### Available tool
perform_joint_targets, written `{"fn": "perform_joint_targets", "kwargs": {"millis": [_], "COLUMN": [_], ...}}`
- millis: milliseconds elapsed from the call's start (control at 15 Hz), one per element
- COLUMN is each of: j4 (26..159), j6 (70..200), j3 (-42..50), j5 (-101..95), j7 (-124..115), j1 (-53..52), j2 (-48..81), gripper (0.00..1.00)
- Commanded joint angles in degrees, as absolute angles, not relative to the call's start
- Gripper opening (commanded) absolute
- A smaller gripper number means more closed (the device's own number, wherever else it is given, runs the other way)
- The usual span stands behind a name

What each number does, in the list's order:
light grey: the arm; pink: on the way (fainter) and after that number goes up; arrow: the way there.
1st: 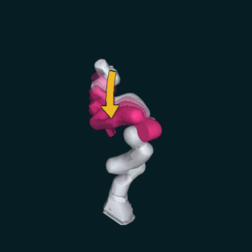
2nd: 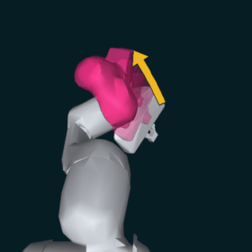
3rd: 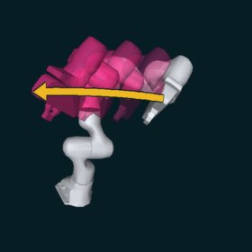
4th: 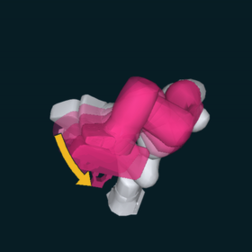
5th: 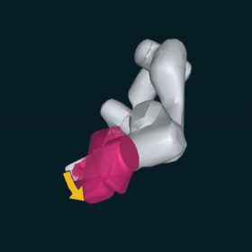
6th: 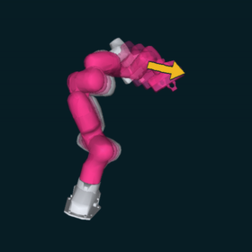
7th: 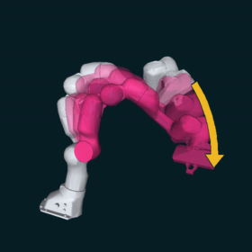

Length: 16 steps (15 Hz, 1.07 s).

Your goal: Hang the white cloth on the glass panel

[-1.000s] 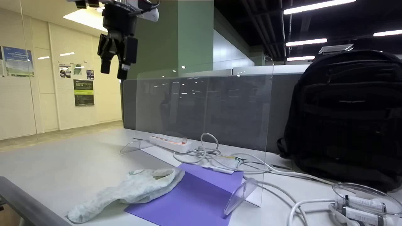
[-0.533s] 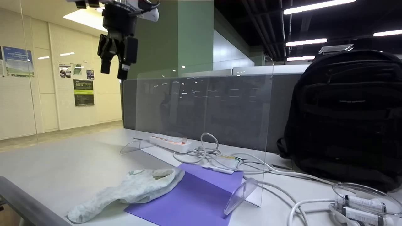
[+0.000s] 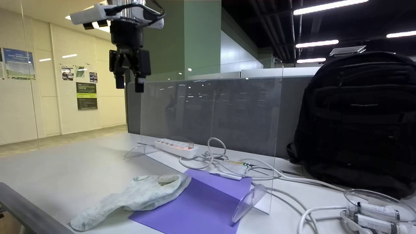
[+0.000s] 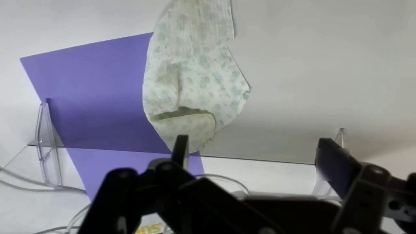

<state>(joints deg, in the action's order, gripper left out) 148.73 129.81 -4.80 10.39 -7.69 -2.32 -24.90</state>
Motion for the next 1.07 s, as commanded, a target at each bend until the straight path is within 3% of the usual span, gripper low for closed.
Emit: {"fn": "perform_joint_targets", "kwargs": {"millis": [0, 467, 1000], "j4": [150.90, 153.44, 153.47], "j6": [135.14, 141.76, 142.12], "j3": [-5.88, -4.61, -3.90], "j5": [6.68, 4.32, 5.04], "j7": [-12.16, -15.86, -12.52], "j1": [-0.38, 2.22, 1.09], "j2": [-21.86, -12.88, -12.82], "gripper": [1.00, 1.00, 1.00]}}
